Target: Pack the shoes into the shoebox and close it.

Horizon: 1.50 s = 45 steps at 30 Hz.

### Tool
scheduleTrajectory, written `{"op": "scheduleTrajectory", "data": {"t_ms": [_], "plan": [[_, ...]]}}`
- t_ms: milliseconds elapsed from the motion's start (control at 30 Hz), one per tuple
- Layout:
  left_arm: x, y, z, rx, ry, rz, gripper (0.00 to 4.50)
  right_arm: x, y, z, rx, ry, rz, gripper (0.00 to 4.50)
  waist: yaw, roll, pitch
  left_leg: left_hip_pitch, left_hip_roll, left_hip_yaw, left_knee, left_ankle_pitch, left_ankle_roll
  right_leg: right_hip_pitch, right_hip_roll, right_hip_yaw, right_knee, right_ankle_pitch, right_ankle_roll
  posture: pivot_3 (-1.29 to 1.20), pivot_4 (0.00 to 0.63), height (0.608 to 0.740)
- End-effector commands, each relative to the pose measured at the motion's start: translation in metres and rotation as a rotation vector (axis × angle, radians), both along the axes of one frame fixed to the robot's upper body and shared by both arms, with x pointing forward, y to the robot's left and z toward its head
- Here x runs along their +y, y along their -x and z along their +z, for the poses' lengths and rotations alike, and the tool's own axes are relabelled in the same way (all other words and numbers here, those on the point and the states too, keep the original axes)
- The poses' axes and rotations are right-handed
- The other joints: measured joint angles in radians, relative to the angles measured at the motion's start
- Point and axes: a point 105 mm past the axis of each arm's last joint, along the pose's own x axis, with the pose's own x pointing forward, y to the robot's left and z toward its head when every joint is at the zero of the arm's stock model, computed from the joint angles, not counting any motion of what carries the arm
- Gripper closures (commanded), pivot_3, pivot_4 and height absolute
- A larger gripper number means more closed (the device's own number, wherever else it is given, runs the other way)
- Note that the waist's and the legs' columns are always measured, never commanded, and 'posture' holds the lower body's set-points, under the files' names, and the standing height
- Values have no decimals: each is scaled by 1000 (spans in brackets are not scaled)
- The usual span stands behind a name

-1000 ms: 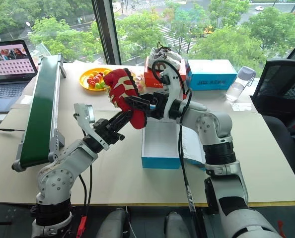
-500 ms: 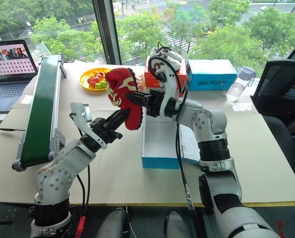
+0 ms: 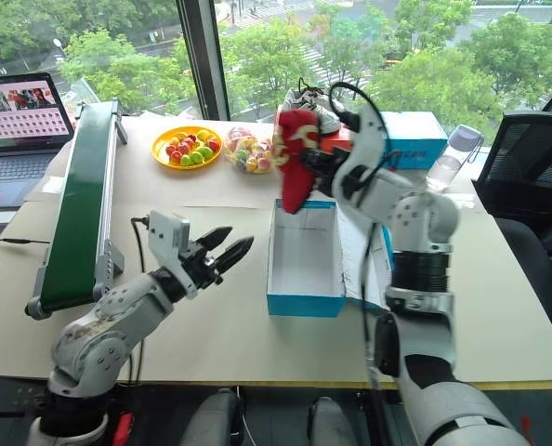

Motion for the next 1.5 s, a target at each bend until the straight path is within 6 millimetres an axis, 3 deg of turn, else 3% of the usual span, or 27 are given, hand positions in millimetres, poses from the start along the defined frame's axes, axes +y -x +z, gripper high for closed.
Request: {"op": "scheduleTrajectory", "data": {"t_ms": [33, 233, 433, 533, 633, 700, 733, 767, 900, 967, 1033, 1200, 1300, 1333, 1400, 1500], "plan": [[-6, 7, 14, -90, -10, -61, 1498, 6, 21, -11, 62, 127, 58, 4040, -4, 0, 0, 0, 0, 0, 0, 0, 0, 0, 0, 0, 0, 0, 0, 0, 150, 739], [-8, 4, 13, -98, 3, -60, 1498, 10, 26, -54, 170, 216, 48, 4040, -3, 0, 0, 0, 0, 0, 3, 0, 0, 1, 0, 0, 2, 0, 0, 0, 150, 739], [-13, 7, 15, -109, 20, -63, 1498, 5, 3, -86, 148, 294, -66, 4040, -3, 0, 0, 1, 0, 0, 4, 1, 1, 1, 0, 0, 2, 0, 1, 0, 150, 739], [-5, 5, 14, -115, 16, -23, 1498, 2, -7, -93, 117, 334, -102, 4040, -3, 0, 0, 0, 0, 0, 4, 1, 1, 1, 0, 1, 3, 0, 1, 0, 150, 739], [25, -7, 10, -116, 18, 117, 1498, 6, -12, -93, 95, 326, -108, 4040, -7, 0, 0, 1, -1, 0, 5, 1, 1, 1, 0, 1, 5, 0, 1, 0, 150, 739], [70, -22, -1, -91, 4, 335, 1498, 9, -14, -91, 90, 305, -108, 4040, -10, 0, 0, 3, 0, 0, 5, 1, 1, 1, 1, 2, 7, 0, 1, 0, 150, 739], [94, -26, -6, -81, -13, 441, 1465, 10, -14, -90, 86, 295, -112, 3562, -12, 0, 0, 4, 0, 0, 5, 1, 1, 1, 1, 2, 8, 0, 1, 0, 150, 739], [115, -28, -9, -73, -20, 537, 1452, 12, -14, -89, 81, 286, -112, 3060, -14, 0, 0, 5, 0, 0, 5, 1, 1, 1, 2, 2, 9, 0, 0, 0, 150, 739], [189, -24, -13, -54, 20, 913, 1452, 19, -13, -79, 51, 268, -103, 1804, -11, 0, 0, 5, 1, -1, 4, 1, 1, 1, 2, 2, 10, 1, -1, 0, 150, 739], [210, -19, -8, -64, 73, 1020, 1452, 26, -12, -71, 27, 260, -86, 1141, -8, 0, 0, 4, 1, -1, 5, 1, 1, 0, 1, 2, 9, 1, -1, 0, 150, 739], [218, -16, -4, -82, 80, 1055, 1452, 30, -11, -62, -4, 250, -79, 408, -1, 0, 0, 2, 0, -1, 5, 1, 1, 0, 1, 1, 9, 0, 0, 0, 150, 739], [217, -15, 2, -102, 64, 1041, 1452, 40, -7, -9, -201, 200, -81, 408, 1, 0, 0, 1, -1, -1, 4, 1, 1, -1, 0, 1, 9, 0, 0, 0, 150, 739], [216, -14, 1, -97, 63, 1039, 1452, 51, 4, 36, -389, 186, -34, 408, -3, 0, 0, 2, 0, -1, 4, 1, 1, -1, 0, 0, 9, 0, 0, 0, 150, 739], [216, -15, 0, -90, 54, 1036, 1452, 64, 15, 58, -493, 142, 54, 408, -3, 0, 0, 2, 0, -1, 4, 1, 1, -1, 1, 0, 9, 0, 0, 0, 150, 739], [217, -16, -1, -78, 45, 1036, 1452, 96, 51, 75, -618, 62, 346, 408, -3, 0, 0, 2, 0, -1, 3, 1, 1, -1, 0, 0, 9, 0, 0, 0, 150, 739], [216, -18, -5, -57, 31, 1031, 1452, 116, 107, 54, -679, 38, 748, 408, -4, -1, -1, 2, 0, -1, 2, 1, 1, -1, 1, 0, 8, 0, 0, 0, 150, 739]]}}
